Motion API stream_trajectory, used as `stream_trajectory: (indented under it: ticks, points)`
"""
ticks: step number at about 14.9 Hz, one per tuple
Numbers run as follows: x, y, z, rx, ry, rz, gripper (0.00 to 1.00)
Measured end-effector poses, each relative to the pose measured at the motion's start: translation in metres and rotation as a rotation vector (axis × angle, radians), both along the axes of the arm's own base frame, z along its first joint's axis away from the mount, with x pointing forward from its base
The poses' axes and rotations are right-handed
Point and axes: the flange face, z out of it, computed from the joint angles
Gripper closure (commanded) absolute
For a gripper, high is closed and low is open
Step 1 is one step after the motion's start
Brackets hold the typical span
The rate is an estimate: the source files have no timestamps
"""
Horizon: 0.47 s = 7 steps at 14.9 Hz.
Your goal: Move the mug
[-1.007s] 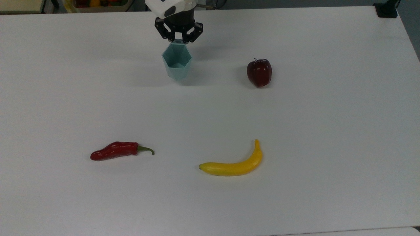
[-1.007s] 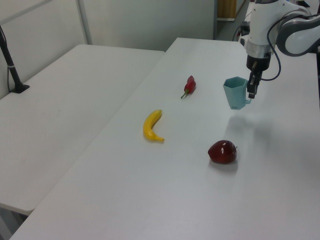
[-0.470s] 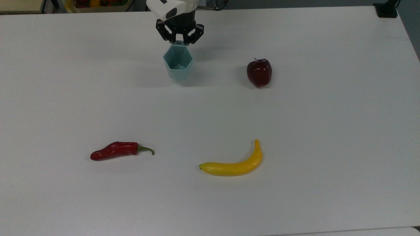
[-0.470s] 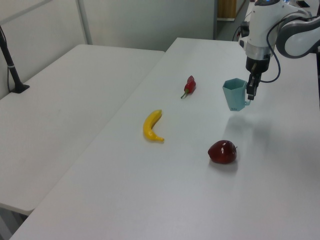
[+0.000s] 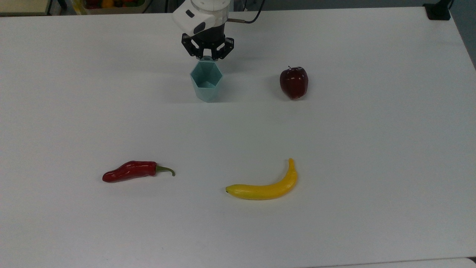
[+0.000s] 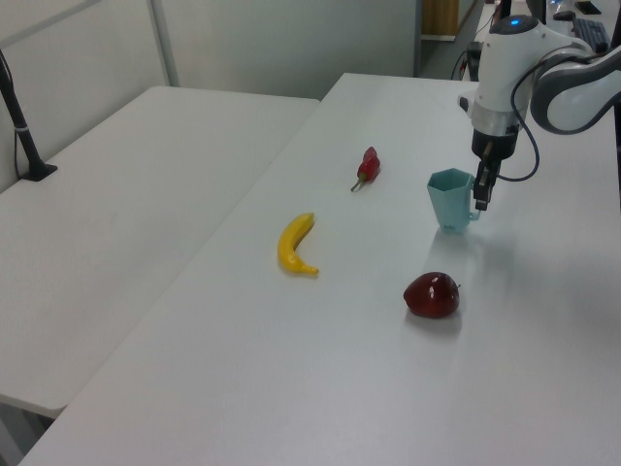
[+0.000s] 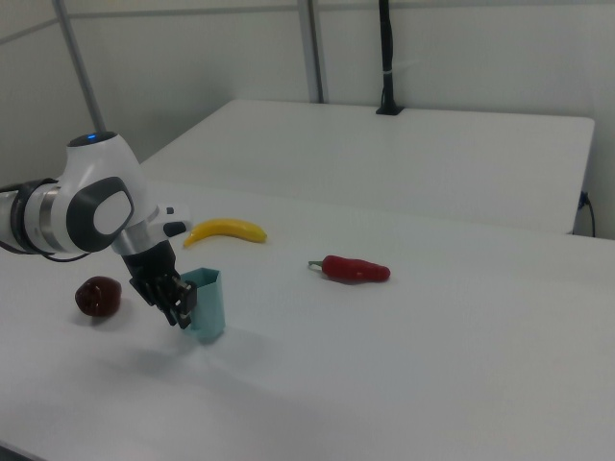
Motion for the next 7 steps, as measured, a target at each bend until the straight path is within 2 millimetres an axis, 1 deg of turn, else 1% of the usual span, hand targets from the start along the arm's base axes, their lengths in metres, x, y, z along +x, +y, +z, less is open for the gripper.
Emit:
stream_trajectory:
  ticks: [1, 2, 3, 4, 7]
  points:
    - [0.0002, 0.0018, -0.0029, 0.0, 0.003, 0.004, 0.94]
    - [0.0003, 0.0032, -0.0055, -0.001, 0.008, 0.006, 0.86]
    - [0.0004, 0.0039, -0.008, -0.002, 0.012, 0.008, 0.69]
    - [0.0005, 0.0041, -0.0078, -0.002, 0.011, 0.008, 0.64]
    - [0.0005, 0.0042, -0.0083, -0.002, 0.012, 0.008, 0.63]
